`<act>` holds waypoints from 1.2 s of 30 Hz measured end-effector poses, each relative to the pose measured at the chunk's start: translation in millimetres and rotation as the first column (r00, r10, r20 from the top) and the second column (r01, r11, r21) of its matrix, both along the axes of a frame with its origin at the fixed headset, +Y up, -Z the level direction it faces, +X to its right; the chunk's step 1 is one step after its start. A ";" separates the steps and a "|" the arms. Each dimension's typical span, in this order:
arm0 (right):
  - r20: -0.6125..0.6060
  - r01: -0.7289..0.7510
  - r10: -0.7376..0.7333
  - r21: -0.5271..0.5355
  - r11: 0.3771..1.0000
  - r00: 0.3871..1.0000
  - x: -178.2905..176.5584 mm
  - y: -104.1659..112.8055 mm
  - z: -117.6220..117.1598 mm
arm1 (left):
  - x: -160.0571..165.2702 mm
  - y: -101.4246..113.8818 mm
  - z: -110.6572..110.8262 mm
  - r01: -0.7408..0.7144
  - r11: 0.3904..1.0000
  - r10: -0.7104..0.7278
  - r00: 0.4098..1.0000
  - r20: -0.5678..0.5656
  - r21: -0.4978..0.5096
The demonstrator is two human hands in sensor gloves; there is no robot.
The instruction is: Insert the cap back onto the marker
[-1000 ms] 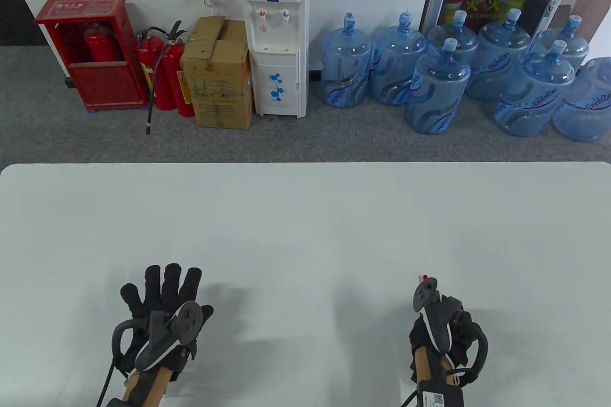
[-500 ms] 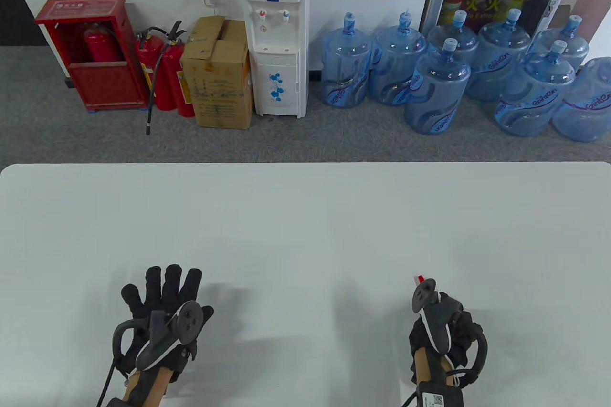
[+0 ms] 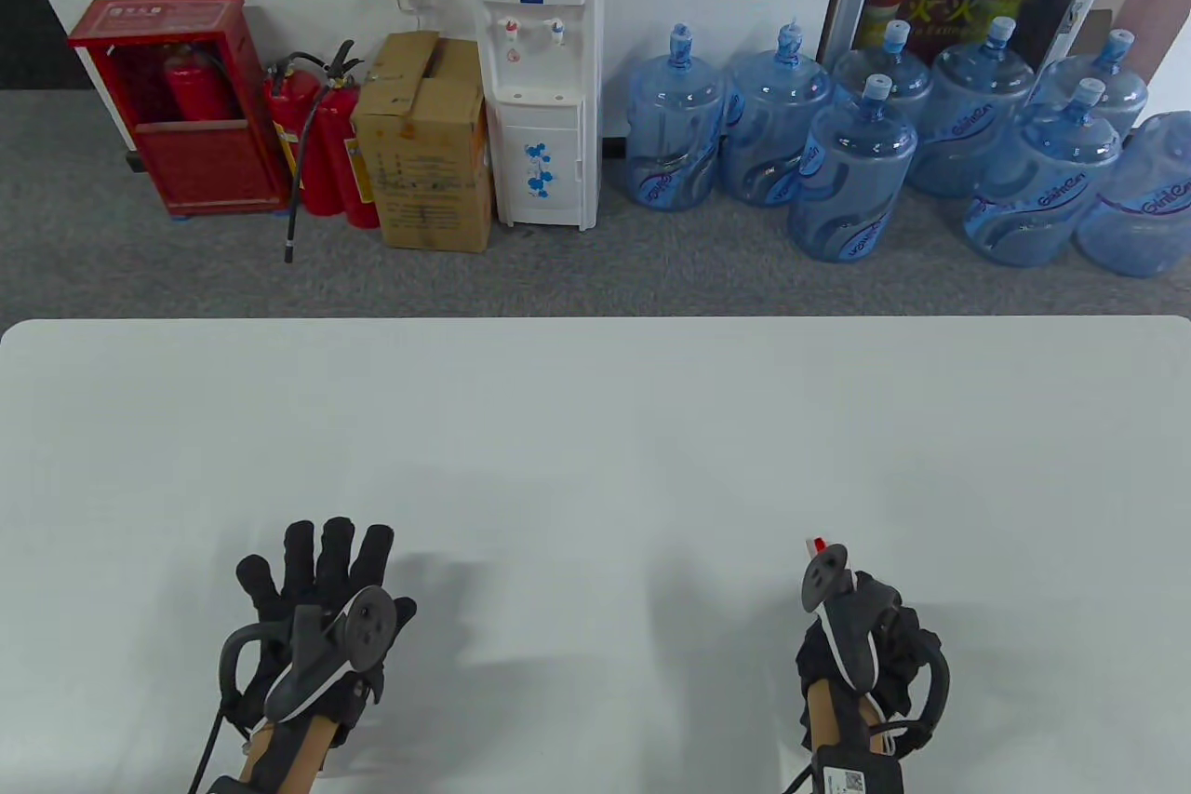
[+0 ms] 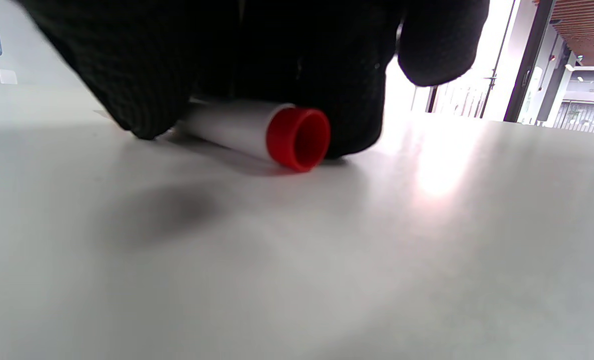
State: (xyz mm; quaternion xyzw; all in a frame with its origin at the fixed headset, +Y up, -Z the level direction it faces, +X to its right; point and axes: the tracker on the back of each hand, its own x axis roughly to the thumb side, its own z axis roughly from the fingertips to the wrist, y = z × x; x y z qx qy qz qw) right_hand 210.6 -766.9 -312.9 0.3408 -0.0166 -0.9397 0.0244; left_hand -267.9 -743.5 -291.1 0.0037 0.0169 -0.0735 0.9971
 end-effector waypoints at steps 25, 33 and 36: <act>-0.035 -0.054 0.057 0.101 0.993 0.998 -16.7 19.0 10.6 | 1.1 0.3 -0.5 -0.006 1.000 0.006 1.000 0.009 0.013; -0.186 0.008 0.039 0.243 0.970 0.982 -50.6 44.6 21.5 | 4.6 4.3 1.0 -0.006 0.999 0.005 1.000 0.023 0.046; -0.289 0.087 0.004 0.302 0.949 0.957 -66.8 51.4 25.6 | 6.2 6.4 2.5 -0.007 0.998 0.005 1.000 0.029 0.061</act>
